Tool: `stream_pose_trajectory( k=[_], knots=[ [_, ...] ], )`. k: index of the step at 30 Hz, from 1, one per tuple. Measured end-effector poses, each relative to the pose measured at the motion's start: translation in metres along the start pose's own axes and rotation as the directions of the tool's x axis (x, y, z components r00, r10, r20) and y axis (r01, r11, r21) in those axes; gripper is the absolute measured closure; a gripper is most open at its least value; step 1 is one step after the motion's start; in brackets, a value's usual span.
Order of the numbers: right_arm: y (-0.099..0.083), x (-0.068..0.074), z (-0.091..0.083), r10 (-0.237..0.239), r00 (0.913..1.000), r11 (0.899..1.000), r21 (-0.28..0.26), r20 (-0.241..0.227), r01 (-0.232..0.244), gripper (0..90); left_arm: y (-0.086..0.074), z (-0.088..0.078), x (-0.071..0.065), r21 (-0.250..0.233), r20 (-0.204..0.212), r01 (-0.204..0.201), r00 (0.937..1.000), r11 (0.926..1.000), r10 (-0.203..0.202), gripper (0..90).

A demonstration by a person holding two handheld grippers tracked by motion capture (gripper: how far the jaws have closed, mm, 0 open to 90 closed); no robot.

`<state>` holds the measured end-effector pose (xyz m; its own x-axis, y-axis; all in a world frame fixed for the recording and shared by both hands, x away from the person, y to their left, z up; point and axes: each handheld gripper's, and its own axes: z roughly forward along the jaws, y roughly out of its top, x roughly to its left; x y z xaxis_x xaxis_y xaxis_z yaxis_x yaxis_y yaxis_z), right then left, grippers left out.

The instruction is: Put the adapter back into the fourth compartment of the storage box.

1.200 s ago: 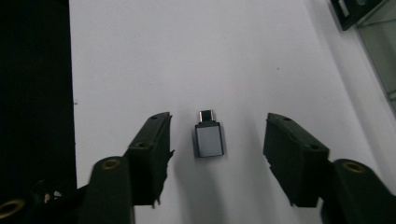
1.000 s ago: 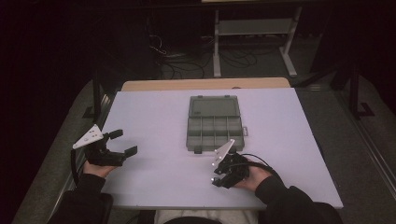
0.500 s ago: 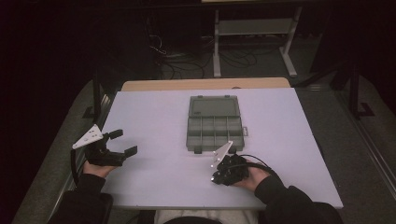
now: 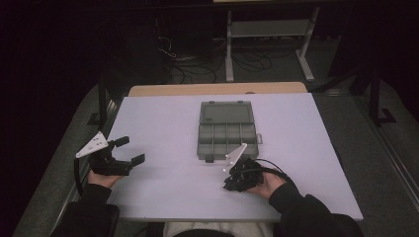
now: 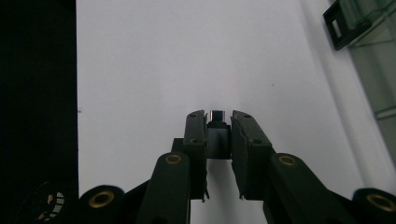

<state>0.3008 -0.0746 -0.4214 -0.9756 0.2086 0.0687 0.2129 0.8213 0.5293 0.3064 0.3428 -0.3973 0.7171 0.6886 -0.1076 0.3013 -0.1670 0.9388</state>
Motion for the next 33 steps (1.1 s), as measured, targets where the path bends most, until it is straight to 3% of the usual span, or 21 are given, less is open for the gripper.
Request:
stream_pose_trajectory(
  k=[33],
  knots=[
    [0.024,-0.028,-0.047,0.03,0.9971,0.995,-0.101,0.07,-0.022,75.0,0.0,-0.001,0.0,-0.003,-0.011,0.004,0.9999,1.0,-0.004,0.0]
  ],
)
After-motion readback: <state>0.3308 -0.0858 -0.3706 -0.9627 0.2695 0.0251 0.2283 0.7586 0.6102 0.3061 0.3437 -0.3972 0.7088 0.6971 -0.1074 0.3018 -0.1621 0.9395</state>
